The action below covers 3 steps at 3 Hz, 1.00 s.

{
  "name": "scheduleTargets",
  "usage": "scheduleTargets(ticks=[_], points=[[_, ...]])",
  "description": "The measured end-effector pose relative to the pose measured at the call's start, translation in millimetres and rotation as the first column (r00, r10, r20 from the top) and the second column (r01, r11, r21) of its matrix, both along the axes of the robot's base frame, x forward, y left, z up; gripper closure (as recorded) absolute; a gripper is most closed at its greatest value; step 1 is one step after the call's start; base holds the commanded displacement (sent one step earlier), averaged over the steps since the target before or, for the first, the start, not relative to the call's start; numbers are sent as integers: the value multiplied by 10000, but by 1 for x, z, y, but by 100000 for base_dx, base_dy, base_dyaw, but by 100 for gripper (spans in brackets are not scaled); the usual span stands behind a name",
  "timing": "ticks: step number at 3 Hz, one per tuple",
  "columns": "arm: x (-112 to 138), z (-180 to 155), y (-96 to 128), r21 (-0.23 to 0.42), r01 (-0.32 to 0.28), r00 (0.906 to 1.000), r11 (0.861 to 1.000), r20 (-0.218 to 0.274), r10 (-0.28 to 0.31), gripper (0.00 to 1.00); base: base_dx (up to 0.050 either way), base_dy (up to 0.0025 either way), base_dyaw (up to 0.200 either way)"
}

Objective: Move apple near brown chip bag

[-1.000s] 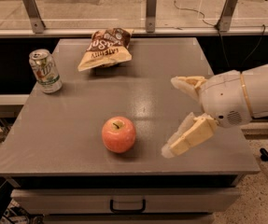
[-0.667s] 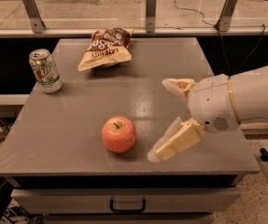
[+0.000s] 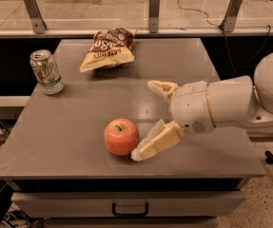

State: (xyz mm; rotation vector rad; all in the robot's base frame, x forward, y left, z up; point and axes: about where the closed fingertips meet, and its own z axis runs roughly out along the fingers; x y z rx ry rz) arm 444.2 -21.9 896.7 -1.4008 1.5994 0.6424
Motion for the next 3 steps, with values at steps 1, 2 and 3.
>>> scheduleTargets(ticks=[1, 2, 3], points=[[-2, -21, 4, 803, -403, 9991, 9960, 121, 394, 0, 0, 0, 0], [-9, -25, 1, 780, -476, 9988, 9958, 188, 462, 0, 0, 0, 0], [-11, -25, 3, 694, -615, 9978, 9957, 270, 598, 0, 0, 0, 0]])
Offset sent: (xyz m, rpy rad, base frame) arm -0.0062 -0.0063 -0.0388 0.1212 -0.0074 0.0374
